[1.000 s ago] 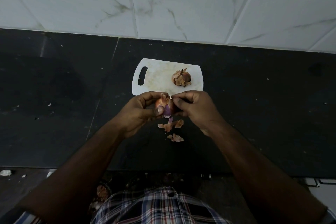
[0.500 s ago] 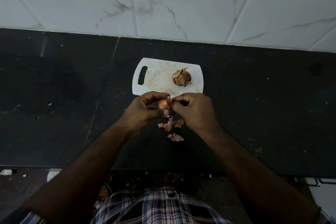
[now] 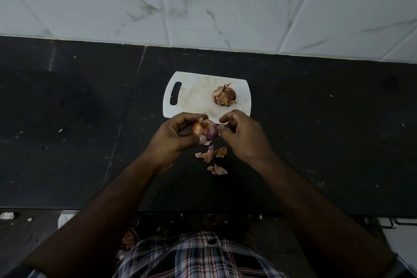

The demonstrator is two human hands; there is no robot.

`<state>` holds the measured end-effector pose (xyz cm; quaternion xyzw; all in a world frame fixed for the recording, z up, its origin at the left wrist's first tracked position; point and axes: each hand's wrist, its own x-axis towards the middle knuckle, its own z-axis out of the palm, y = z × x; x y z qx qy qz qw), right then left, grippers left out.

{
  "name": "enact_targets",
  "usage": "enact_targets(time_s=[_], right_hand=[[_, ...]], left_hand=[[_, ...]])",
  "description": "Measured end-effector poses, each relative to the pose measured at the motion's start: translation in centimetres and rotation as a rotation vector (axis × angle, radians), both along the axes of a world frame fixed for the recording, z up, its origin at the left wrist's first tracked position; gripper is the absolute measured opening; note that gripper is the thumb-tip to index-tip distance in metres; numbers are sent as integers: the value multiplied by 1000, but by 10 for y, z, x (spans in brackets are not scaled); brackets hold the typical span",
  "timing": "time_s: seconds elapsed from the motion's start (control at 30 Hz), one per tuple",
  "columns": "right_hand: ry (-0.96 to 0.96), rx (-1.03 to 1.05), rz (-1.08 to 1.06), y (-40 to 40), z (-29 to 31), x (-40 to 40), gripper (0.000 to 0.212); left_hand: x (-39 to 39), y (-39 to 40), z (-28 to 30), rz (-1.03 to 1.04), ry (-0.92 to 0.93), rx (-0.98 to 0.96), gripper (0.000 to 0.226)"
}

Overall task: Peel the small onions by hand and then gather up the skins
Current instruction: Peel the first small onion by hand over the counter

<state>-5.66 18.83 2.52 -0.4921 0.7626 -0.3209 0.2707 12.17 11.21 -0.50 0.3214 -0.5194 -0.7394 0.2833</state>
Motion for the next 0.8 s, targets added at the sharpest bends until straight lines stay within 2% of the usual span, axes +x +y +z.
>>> enact_targets(time_s=[0.07,0.2,0.27,0.4,0.6,0.8], right_hand=[[-42,19,-9,2,-4,-5,16],[-402,19,-60,2,-3,-5,23],[-472,-11,-37,2,-1,-1,19],[-484,-99,-92,0,-2,7,18],[-462,-78,-119,3,-14,2,17],[-181,-52,4,3,-8,-1,24]], left_hand=[[3,-1,2,-3,23,32,55],[3,-2,1,-8,45,61,54],[1,-1,0,-12,57,79,50],[1,-1,0,-32,102,123,47],[6,0,-3,-25,192,245,44],[5,-3,-5,5,178,253,43]])
